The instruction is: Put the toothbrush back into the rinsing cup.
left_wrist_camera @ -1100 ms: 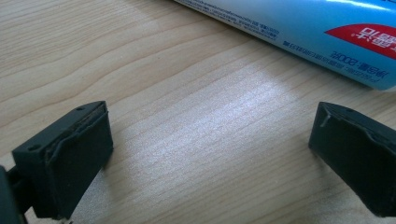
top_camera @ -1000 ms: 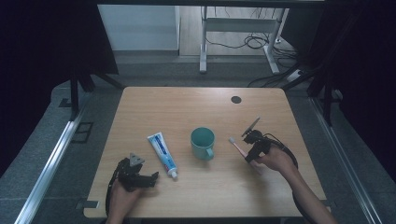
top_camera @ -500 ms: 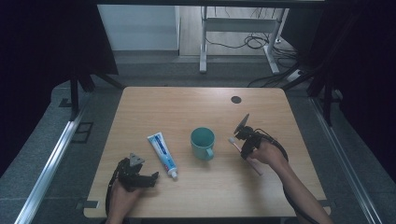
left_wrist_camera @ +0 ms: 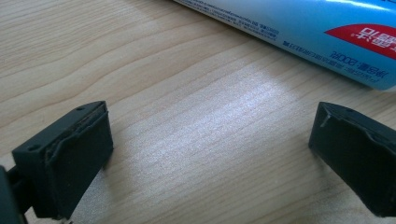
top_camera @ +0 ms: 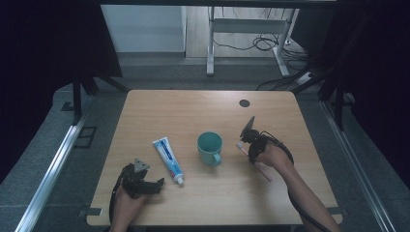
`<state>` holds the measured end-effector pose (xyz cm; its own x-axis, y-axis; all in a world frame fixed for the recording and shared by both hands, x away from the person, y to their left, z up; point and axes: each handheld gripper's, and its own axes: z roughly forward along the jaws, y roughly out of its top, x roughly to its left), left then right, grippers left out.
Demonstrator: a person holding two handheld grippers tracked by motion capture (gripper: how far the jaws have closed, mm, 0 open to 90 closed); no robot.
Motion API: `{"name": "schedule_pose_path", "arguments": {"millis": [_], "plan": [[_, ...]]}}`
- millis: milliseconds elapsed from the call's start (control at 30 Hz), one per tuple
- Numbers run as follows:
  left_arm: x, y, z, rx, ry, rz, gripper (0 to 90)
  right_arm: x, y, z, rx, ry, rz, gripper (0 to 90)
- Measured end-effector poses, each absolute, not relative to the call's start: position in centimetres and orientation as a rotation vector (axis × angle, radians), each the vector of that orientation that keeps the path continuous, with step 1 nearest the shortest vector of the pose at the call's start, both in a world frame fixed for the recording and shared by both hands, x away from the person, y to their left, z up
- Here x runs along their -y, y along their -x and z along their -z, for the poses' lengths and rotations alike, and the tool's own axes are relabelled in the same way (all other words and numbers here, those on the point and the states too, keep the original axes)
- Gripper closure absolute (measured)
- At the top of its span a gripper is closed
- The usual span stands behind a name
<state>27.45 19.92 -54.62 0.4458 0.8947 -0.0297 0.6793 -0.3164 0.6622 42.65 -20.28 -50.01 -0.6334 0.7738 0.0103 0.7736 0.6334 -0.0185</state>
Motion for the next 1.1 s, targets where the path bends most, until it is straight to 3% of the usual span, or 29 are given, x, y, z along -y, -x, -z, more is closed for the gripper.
{"name": "schedule_pose_path", "arguments": {"millis": [1100], "plan": [[-19.9,-27.4,54.6,-1.313,-2.095,-0.461,0.0,22.0,-41.2,48.1,2.85,1.289,0.211,78.6]]}}
